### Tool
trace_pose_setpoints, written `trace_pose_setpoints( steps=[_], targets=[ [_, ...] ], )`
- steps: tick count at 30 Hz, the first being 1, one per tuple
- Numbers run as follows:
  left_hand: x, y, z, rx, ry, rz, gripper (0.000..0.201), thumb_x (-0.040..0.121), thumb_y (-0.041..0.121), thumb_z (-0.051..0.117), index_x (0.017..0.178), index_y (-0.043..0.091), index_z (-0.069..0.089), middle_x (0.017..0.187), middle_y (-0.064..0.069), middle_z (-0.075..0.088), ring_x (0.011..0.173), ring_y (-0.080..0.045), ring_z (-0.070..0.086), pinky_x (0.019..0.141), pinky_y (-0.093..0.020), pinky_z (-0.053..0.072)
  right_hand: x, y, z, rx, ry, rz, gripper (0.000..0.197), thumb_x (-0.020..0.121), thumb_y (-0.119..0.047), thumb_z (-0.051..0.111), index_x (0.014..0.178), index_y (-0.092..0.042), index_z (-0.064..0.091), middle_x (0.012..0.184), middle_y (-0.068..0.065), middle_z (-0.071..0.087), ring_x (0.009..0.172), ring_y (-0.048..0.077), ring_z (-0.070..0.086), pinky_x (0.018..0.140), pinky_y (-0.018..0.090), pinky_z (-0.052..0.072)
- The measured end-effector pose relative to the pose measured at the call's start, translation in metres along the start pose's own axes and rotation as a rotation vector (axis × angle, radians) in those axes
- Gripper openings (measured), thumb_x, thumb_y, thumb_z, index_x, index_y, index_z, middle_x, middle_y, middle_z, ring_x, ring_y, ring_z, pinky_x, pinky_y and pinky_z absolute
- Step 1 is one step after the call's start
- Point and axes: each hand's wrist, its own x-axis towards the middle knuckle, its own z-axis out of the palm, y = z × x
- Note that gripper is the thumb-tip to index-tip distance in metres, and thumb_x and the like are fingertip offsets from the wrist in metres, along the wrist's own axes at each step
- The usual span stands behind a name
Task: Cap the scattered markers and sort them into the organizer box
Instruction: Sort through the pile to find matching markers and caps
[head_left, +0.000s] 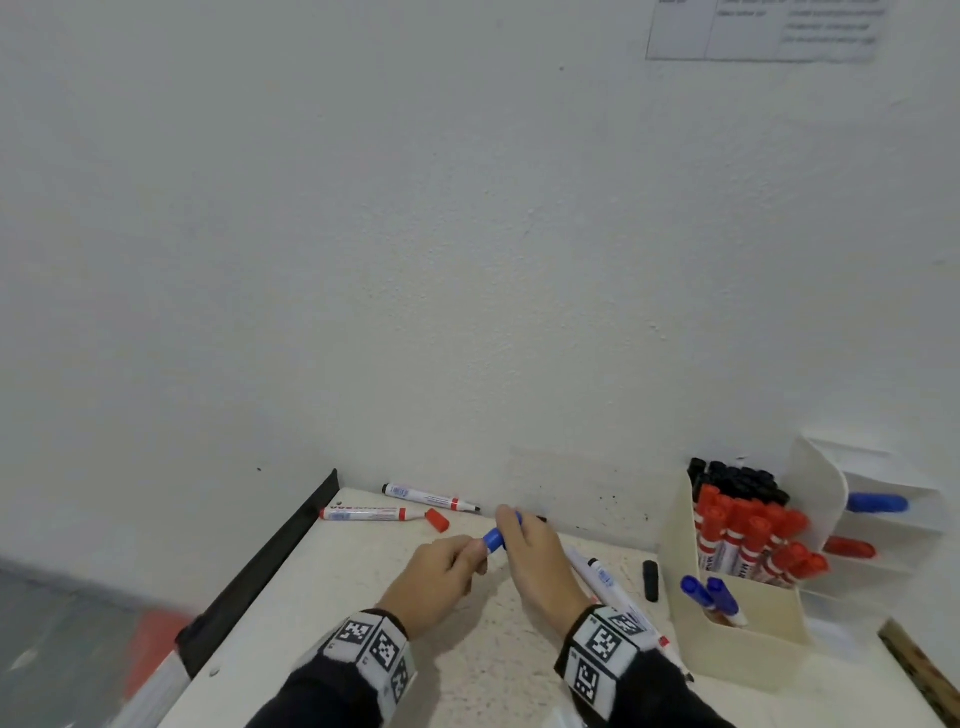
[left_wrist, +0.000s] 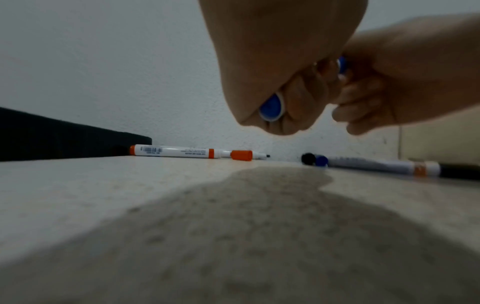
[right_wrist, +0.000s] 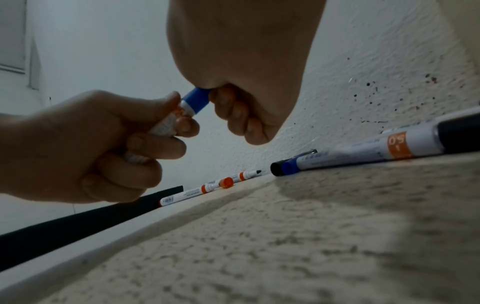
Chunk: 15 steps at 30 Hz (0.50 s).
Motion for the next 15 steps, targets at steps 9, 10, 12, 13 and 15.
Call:
trace_pose_setpoints(
  steps=[9, 10, 12, 13, 15],
  targets=[
    [0.014, 0.000, -0.021, -0.052, -0.075, -0.102, 0.045, 0.100, 0.041, 0.031, 0.099, 0.012, 0.066, 0.097, -0.003, 0.066, 0.086, -0.016, 0.060, 0.078, -0.025, 0.043, -0.005, -0.011, -0.013, -0.014, -0.013, -0.135, 0.020, 0.093, -0.029, 0.051, 0.076, -0.021, 0.046, 0.057, -0.009, 0.054, 0.051, 0.011, 0.036, 0.051, 0.024, 0.033],
    [0.020, -0.007, -0.028, 0.063, -0.037, -0.120, 0.043, 0.100, 0.038, 0.032, 0.108, 0.012, 0.065, 0.113, -0.004, 0.063, 0.103, -0.019, 0.057, 0.088, -0.027, 0.040, -0.007, -0.017, -0.017, 0.019, 0.018, -0.158, 0.015, 0.093, -0.026, 0.052, 0.080, -0.021, 0.048, 0.059, -0.008, 0.058, 0.050, 0.012, 0.037, 0.050, 0.026, 0.034],
    [0.031, -0.024, -0.042, 0.403, 0.031, -0.192, 0.037, 0.099, 0.032, 0.038, 0.127, 0.014, 0.053, 0.136, -0.008, 0.048, 0.124, -0.022, 0.045, 0.101, -0.031, 0.036, -0.014, -0.032, -0.031, 0.050, 0.105, -0.229, 0.008, 0.095, -0.020, 0.048, 0.087, -0.021, 0.048, 0.068, -0.005, 0.059, 0.043, 0.004, 0.037, 0.045, 0.018, 0.034],
    [0.035, -0.032, -0.049, 0.590, 0.026, -0.260, 0.043, 0.099, 0.032, 0.037, 0.137, 0.015, 0.041, 0.145, -0.008, 0.036, 0.132, -0.023, 0.036, 0.107, -0.035, 0.033, -0.017, -0.039, -0.039, 0.043, 0.165, -0.275, 0.009, 0.096, -0.018, 0.045, 0.089, -0.024, 0.047, 0.070, -0.004, 0.057, 0.043, 0.004, 0.039, 0.044, 0.013, 0.033],
    [0.037, -0.044, -0.056, 0.881, -0.029, -0.374, 0.051, 0.099, 0.032, 0.028, 0.147, 0.018, 0.017, 0.154, -0.003, 0.017, 0.141, -0.021, 0.020, 0.113, -0.043, 0.023, -0.023, -0.049, -0.060, -0.002, 0.294, -0.355, 0.015, 0.097, -0.018, 0.041, 0.091, -0.032, 0.043, 0.071, -0.004, 0.052, 0.049, 0.004, 0.042, 0.047, 0.011, 0.035]
  ],
)
